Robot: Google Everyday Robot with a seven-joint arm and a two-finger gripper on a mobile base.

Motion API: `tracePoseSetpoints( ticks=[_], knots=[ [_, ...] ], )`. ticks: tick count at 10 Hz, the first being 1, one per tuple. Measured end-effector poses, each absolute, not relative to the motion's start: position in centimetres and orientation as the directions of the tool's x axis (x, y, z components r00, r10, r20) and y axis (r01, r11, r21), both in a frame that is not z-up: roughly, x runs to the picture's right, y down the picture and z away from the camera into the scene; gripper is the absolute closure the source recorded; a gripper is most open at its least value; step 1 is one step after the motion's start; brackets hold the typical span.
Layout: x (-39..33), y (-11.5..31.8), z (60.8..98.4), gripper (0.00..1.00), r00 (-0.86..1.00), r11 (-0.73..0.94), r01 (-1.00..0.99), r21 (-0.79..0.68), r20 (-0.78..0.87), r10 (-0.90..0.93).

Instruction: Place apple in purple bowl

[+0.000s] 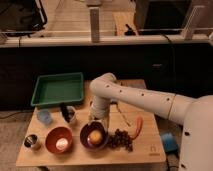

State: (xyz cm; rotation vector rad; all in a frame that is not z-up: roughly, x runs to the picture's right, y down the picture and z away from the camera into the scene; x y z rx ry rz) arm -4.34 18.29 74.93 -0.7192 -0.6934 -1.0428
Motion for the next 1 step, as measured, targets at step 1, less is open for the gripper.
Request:
tracePoseSetpoints(
  ticks=[1],
  knots=[
    [-4.34,18.3,74.94,0.32,0.343,0.328,0.925,-0.191,0.791,-0.507]
  ],
)
